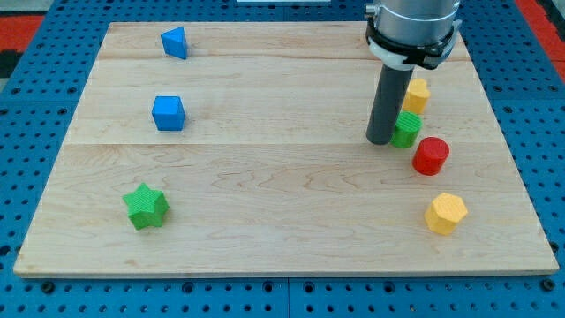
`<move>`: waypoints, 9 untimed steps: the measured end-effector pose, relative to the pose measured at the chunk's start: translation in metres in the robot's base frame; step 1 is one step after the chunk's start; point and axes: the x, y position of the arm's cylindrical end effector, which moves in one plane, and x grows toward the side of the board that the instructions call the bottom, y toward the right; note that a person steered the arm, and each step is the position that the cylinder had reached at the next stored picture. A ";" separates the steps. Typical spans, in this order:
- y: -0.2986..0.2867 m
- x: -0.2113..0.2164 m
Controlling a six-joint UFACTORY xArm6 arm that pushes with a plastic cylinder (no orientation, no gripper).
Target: Push the green star to the center
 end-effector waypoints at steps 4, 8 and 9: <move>-0.042 0.002; -0.284 0.060; -0.332 0.068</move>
